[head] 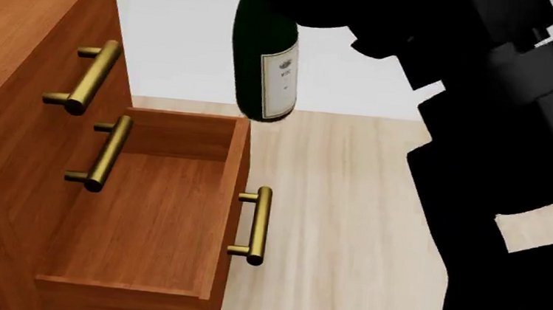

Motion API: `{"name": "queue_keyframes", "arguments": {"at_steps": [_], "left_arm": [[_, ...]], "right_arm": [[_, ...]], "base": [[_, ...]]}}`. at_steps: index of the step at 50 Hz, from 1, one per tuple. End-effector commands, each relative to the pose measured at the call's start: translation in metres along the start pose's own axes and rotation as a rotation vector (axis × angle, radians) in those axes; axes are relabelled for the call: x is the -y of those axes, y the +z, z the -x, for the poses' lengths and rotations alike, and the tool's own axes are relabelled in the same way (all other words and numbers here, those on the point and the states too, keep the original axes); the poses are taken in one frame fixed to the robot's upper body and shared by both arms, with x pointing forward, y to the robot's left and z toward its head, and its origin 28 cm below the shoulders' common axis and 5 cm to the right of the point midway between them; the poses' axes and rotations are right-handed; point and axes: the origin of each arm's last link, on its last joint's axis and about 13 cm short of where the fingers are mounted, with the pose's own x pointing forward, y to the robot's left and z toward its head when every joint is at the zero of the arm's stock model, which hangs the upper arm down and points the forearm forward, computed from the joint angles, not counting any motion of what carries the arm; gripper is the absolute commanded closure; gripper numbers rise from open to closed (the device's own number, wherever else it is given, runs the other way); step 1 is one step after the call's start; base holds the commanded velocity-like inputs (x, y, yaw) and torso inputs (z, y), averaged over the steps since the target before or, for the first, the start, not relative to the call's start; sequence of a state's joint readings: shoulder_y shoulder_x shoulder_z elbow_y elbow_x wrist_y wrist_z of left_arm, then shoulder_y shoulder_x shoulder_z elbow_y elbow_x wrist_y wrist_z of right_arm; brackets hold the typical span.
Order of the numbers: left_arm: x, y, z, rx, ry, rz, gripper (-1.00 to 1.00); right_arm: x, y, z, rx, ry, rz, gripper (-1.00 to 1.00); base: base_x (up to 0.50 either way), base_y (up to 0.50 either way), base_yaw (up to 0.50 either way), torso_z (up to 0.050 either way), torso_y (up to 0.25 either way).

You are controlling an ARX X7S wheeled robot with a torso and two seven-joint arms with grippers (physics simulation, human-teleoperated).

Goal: Put the wine bottle in the bottom drawer of the cabinet.

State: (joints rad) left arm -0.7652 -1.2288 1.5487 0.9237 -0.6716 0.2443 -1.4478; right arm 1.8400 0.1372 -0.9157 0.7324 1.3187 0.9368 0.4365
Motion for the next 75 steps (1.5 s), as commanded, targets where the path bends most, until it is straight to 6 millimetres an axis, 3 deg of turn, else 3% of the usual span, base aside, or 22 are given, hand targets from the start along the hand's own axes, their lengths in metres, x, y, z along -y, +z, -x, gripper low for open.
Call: {"name": "queue_keyframes", "arguments": {"at_steps": [1, 17, 51, 75], "left_arm": [[-0.001, -0.001, 0.0, -0.002, 0.001, 0.005, -1.0], [-0.003, 0.001, 0.002, 0.003, -0.002, 0.007, -1.0], [-0.003, -0.002, 0.005, 0.005, -0.017, 0.006, -1.0], [-0.004, -0.002, 0.005, 0.013, -0.017, 0.014, -1.0]], "right_arm": [[-0.018, 0.003, -0.016, 0.016, 0.033, -0.008, 1.0], [-0.038, -0.01, -0.028, -0.021, 0.076, 0.006, 1.0], [-0.043, -0.011, -0.025, -0.08, 0.175, -0.109, 1.0], [-0.04, -0.014, -0.028, -0.087, 0.218, -0.106, 1.0]], "base": [[0.0, 0.0, 0.0, 0.0, 0.0], [0.0, 0.0, 0.0, 0.0, 0.001], [0.0, 0.0, 0.0, 0.0, 0.001], [0.0, 0.0, 0.0, 0.002, -0.121]]}}
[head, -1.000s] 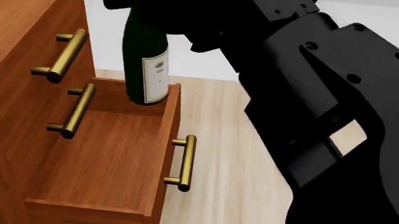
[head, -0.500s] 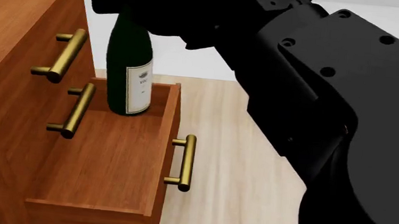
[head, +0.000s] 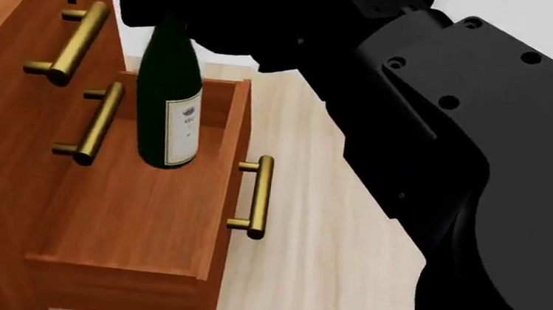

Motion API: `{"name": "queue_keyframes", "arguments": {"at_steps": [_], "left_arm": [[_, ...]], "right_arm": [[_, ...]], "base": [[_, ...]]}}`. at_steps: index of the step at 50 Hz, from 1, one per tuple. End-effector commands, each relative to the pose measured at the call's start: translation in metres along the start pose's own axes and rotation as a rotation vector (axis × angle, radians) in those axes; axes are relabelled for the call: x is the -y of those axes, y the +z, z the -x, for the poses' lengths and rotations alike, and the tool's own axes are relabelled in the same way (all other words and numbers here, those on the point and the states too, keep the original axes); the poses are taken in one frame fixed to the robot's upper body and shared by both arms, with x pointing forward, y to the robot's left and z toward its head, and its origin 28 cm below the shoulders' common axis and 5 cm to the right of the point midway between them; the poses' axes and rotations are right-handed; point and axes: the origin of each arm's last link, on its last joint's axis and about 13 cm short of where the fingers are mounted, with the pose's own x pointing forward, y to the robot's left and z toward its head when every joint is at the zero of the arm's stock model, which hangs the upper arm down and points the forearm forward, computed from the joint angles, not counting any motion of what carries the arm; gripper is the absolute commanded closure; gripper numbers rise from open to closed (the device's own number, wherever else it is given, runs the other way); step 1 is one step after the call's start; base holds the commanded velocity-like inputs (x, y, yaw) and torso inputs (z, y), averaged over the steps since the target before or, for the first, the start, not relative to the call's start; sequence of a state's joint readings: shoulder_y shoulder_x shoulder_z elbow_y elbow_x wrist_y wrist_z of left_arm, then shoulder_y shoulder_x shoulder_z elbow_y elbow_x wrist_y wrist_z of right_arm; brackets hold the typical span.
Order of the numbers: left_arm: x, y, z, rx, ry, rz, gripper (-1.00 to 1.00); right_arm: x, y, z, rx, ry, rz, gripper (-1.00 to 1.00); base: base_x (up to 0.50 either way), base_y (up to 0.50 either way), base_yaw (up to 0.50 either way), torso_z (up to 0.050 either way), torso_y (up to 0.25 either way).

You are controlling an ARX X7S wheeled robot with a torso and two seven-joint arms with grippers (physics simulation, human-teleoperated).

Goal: Put the wine bottle in the bottom drawer of the cabinet.

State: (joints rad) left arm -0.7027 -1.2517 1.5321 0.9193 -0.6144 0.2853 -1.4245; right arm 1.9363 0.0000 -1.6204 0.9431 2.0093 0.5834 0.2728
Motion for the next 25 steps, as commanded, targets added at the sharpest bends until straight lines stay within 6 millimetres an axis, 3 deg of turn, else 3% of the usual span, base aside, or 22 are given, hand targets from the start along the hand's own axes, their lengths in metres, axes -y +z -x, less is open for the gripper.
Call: {"name": "queue_keyframes", "arguments": {"at_steps": [1, 25], "left_arm": [[-0.0007, -0.0003, 0.0, -0.002, 0.0, 0.002, -1.0], [0.0007, -0.0003, 0.0012, -0.001, -0.008, -0.005, -1.0]], "right_arm": [[0.0016, 0.0045, 0.0018, 0.02, 0.029, 0.011, 1.0], [-0.0069, 0.0089, 0.0079, 0.009, 0.09, 0.013, 1.0]], "base": [[0.0, 0.0, 0.0, 0.004, -0.145], [0.0, 0.0, 0.0, 0.004, -0.146]]}}
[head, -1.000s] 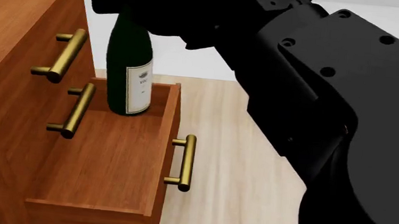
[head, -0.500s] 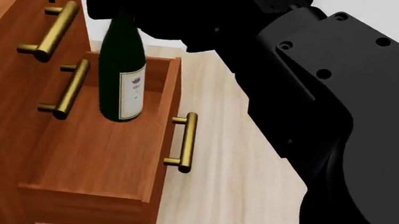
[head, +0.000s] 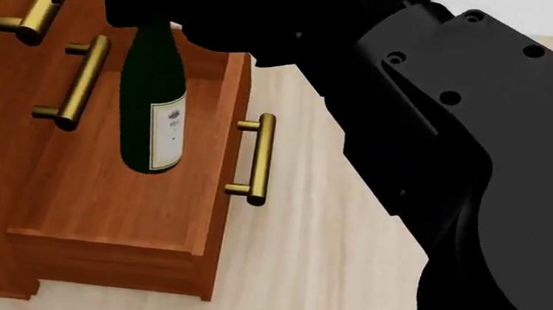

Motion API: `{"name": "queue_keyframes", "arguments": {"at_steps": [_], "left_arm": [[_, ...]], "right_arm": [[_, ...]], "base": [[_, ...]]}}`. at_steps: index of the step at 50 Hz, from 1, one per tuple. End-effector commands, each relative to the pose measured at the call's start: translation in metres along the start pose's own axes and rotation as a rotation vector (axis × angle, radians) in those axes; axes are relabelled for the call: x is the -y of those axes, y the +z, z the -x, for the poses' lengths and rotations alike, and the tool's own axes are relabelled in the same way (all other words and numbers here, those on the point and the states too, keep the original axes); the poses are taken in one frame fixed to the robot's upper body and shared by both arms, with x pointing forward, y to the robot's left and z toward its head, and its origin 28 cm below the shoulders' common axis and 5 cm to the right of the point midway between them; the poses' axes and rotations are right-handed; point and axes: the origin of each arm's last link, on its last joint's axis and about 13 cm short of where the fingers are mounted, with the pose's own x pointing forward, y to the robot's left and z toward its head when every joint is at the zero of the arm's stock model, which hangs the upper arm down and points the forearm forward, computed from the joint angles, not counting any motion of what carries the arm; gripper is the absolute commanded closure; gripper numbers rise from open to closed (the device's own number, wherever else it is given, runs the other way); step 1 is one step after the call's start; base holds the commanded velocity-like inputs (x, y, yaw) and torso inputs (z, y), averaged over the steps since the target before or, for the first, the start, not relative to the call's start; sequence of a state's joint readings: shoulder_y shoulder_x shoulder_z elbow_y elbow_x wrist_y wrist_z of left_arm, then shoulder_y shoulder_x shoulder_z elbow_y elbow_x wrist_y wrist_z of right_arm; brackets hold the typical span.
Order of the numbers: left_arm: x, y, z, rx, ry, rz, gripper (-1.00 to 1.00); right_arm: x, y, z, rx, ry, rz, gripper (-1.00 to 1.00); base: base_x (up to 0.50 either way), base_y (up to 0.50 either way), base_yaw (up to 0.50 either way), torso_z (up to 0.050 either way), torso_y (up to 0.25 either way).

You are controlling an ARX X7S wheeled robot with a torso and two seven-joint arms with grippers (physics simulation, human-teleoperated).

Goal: Put the wine bottle in the bottom drawer of the cabinet.

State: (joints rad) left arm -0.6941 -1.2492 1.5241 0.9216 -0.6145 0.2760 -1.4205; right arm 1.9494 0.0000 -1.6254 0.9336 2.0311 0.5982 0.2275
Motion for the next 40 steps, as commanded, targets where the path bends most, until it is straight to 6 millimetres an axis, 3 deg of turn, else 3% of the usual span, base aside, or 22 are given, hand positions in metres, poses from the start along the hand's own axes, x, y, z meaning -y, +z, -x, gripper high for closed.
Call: {"name": "queue_keyframes", "arguments": {"at_steps": [1, 17, 40], "left_arm": [[0.0003, -0.0002, 0.0007, 0.0, -0.004, -0.001, -1.0], [-0.0009, -0.0009, 0.0004, -0.004, 0.001, 0.015, -1.0], [-0.0002, 0.0, 0.0015, 0.003, -0.006, 0.011, -1.0]], "right_arm": [[-0.0044, 0.0065, 0.0049, 0.016, 0.029, 0.02, 1.0], [-0.0068, 0.011, 0.0121, -0.023, 0.058, 0.025, 1.0], [-0.0018, 0.0026, 0.0068, -0.065, 0.11, -0.041, 1.0]], "base": [[0.0, 0.0, 0.0, 0.004, -0.145], [0.0, 0.0, 0.0, 0.002, -0.046], [0.0, 0.0, 0.0, 0.0, 0.0]]}}
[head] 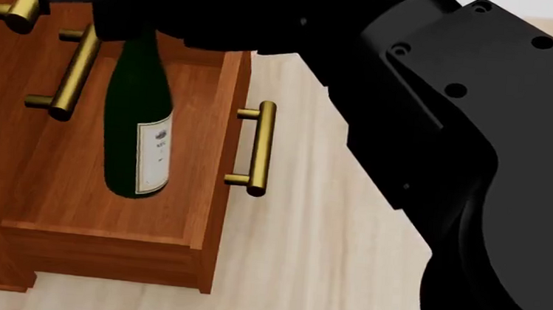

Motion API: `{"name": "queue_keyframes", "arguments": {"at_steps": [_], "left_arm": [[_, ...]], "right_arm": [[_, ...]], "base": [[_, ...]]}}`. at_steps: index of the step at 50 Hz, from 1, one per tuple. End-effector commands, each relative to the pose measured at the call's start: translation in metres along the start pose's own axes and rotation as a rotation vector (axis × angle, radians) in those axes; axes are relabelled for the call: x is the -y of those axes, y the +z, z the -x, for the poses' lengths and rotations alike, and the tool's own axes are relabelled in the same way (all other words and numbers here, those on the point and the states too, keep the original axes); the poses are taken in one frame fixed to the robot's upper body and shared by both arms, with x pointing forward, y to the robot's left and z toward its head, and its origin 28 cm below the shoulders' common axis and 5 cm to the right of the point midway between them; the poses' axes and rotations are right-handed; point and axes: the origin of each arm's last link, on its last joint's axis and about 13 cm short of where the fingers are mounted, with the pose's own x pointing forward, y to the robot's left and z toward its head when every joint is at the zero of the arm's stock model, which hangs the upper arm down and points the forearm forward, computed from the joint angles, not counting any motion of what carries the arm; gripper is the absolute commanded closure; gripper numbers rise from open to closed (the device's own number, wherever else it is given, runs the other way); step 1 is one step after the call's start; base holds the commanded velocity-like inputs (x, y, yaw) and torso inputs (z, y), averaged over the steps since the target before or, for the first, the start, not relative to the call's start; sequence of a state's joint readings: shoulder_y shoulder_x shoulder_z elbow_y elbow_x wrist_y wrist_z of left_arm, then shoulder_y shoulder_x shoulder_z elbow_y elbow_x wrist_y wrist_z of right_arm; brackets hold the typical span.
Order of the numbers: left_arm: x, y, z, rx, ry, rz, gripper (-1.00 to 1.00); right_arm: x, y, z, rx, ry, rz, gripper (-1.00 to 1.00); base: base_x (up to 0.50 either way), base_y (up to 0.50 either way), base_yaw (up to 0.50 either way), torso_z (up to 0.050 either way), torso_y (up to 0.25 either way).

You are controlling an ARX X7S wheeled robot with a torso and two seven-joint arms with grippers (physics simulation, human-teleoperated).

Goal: Put the wine bottle in the bottom drawer of the cabinet.

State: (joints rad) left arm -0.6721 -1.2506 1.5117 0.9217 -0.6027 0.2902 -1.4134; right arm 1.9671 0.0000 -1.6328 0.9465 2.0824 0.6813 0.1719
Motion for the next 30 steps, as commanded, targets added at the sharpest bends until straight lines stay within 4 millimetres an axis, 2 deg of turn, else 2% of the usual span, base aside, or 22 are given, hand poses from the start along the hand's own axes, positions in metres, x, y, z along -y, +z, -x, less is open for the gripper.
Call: {"name": "queue_keyframes", "arguments": {"at_steps": [1, 16, 30], "left_arm": [[-0.0001, 0.0, 0.0003, 0.001, -0.001, 0.001, -1.0], [-0.0004, -0.0012, 0.001, 0.009, -0.003, -0.005, -1.0], [0.0004, -0.0012, 0.0014, 0.007, -0.006, -0.01, -1.0]], "right_arm": [[-0.0004, 0.0015, 0.0006, 0.008, 0.035, -0.019, 1.0], [0.0012, -0.0034, -0.0025, -0.012, 0.064, -0.051, 1.0], [0.0025, -0.0057, -0.0038, -0.023, 0.056, -0.045, 1.0]], "base": [[0.0, 0.0, 0.0, 0.0, 0.0], [0.0, 0.0, 0.0, 0.0, 0.0], [0.0, 0.0, 0.0, 0.0, -0.092]]}}
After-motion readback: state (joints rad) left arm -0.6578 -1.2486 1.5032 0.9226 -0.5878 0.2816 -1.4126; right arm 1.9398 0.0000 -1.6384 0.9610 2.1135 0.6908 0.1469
